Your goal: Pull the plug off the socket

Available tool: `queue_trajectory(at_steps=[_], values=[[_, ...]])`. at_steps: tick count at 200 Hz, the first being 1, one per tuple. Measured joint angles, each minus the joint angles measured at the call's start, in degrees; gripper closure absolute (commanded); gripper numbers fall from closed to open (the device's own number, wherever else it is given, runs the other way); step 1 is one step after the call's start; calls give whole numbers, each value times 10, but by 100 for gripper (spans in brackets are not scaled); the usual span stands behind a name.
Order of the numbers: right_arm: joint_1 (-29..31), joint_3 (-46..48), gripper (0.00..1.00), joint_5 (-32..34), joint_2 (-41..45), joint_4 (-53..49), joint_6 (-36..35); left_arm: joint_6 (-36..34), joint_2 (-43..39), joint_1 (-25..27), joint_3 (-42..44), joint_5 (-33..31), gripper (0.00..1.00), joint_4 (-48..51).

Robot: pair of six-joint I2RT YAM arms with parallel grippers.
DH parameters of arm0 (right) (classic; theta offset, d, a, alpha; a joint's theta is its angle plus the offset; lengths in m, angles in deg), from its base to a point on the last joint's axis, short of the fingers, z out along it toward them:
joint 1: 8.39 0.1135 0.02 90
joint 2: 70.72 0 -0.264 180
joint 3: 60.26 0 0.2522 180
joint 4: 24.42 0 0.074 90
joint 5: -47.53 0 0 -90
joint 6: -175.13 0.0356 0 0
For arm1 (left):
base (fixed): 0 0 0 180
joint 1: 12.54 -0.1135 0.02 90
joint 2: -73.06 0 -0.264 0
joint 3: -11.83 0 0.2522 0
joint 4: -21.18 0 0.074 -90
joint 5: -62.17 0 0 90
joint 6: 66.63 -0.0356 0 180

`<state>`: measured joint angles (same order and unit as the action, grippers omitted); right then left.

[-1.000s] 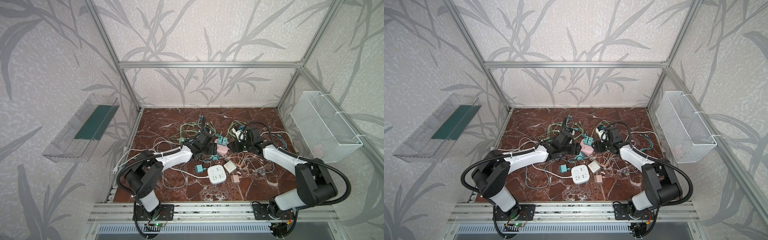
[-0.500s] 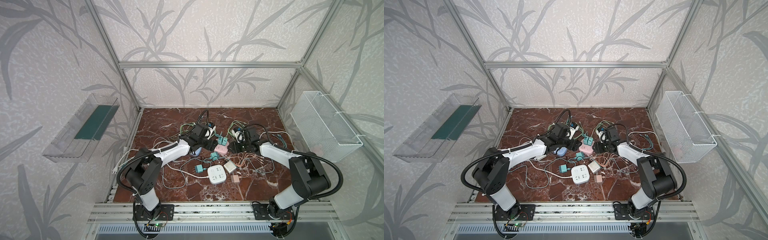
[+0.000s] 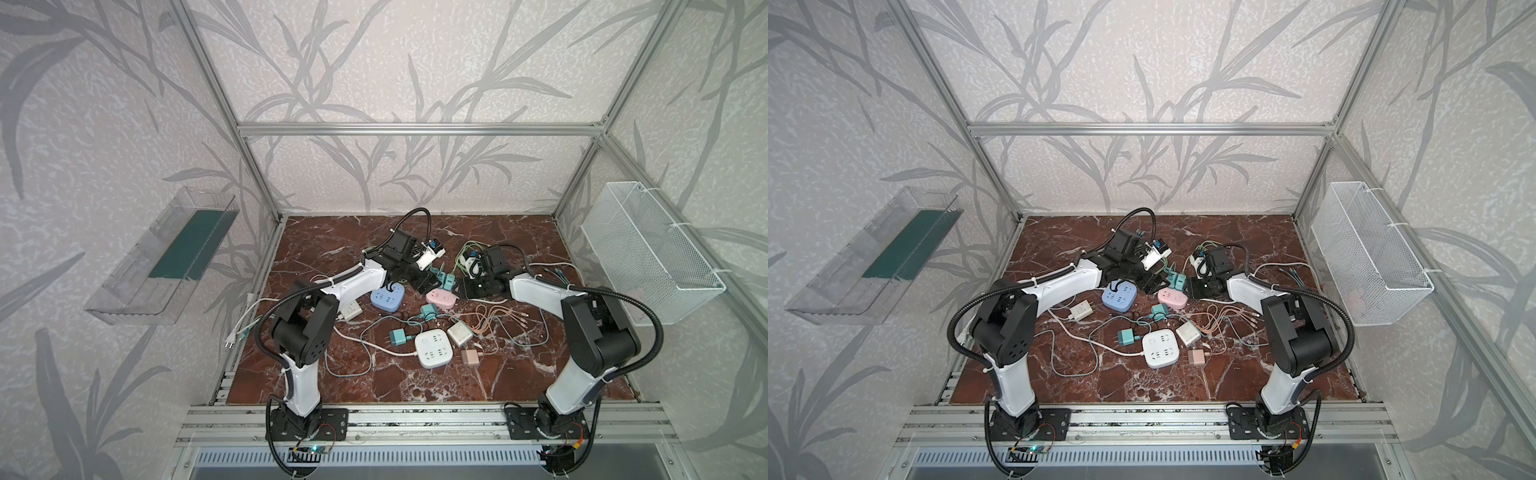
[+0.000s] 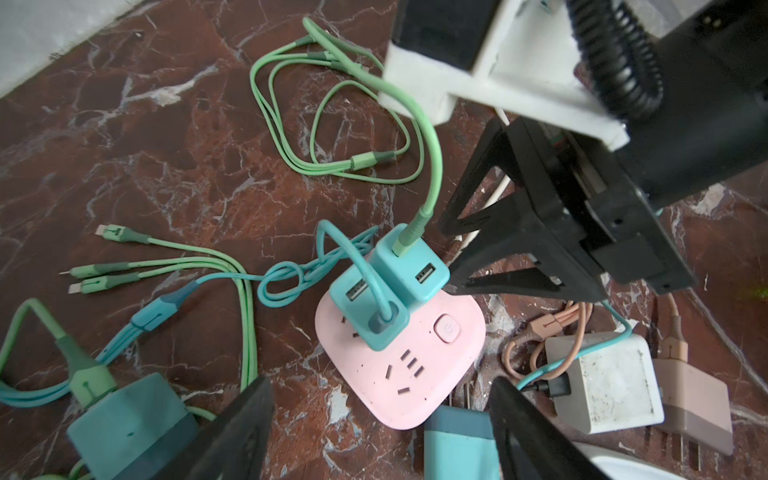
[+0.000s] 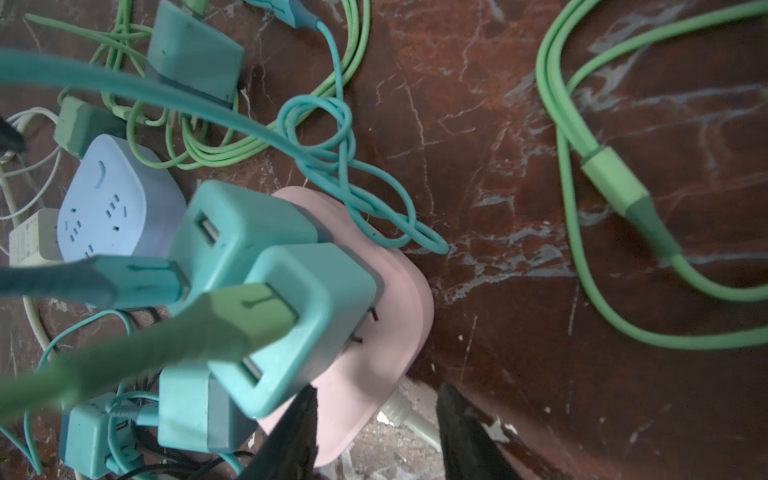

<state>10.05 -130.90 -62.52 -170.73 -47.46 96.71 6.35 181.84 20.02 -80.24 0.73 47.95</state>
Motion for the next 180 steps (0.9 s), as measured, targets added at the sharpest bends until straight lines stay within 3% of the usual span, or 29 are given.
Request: queue_trajectory(at_steps=[30,180], values=[[0,-14,62,-5,-21,-9,7,-26,16,0,-2,17,19,11],[-12,-81,65,-26,-74,-36,-14,-130,118,-1,-131,31,23,83]])
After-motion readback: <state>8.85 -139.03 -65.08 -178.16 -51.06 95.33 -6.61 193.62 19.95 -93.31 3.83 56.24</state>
